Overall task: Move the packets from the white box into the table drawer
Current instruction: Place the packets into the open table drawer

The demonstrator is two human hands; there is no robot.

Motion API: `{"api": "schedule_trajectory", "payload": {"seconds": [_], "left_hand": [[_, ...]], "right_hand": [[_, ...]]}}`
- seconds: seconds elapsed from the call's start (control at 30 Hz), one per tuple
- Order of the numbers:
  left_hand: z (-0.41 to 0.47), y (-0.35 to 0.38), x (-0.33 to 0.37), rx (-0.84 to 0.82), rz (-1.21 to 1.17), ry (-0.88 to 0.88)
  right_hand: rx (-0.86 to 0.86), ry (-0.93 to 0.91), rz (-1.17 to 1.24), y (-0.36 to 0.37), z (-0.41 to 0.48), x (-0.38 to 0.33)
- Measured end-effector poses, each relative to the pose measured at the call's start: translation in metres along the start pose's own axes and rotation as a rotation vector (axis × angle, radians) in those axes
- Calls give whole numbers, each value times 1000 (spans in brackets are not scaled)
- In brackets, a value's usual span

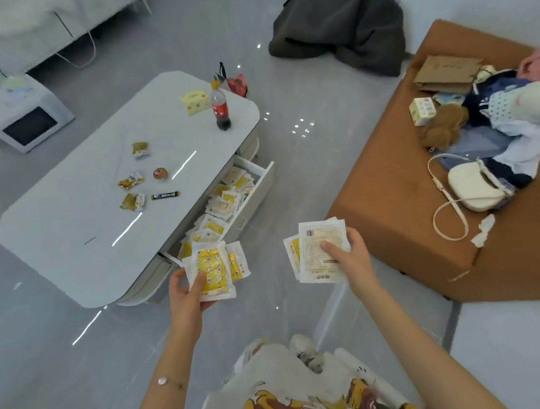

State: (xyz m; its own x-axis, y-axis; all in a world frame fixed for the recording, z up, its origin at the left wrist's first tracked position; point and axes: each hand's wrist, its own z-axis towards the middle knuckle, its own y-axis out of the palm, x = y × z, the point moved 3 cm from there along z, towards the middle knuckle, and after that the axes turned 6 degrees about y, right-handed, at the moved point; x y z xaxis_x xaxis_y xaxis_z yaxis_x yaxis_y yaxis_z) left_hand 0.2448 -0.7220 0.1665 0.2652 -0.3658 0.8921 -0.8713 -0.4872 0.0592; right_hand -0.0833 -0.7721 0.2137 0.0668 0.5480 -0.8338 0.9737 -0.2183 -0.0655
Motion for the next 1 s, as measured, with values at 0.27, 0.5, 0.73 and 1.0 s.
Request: {"api": "schedule_trajectory", "payload": {"seconds": [0.27, 0.5, 0.73, 1.0], "left_hand": [[42, 14, -4, 194, -117, -42], [142, 21, -24, 352, -193, -136], [260, 36, -48, 478, -184, -304], [393, 36, -151, 564, -81, -393]], "right_hand": [[-108, 59, -67, 46, 100, -40], [-189, 90, -222, 111, 222, -66], [-286, 163, -326, 198, 346, -76], [-312, 314, -424, 297, 513, 25]]}}
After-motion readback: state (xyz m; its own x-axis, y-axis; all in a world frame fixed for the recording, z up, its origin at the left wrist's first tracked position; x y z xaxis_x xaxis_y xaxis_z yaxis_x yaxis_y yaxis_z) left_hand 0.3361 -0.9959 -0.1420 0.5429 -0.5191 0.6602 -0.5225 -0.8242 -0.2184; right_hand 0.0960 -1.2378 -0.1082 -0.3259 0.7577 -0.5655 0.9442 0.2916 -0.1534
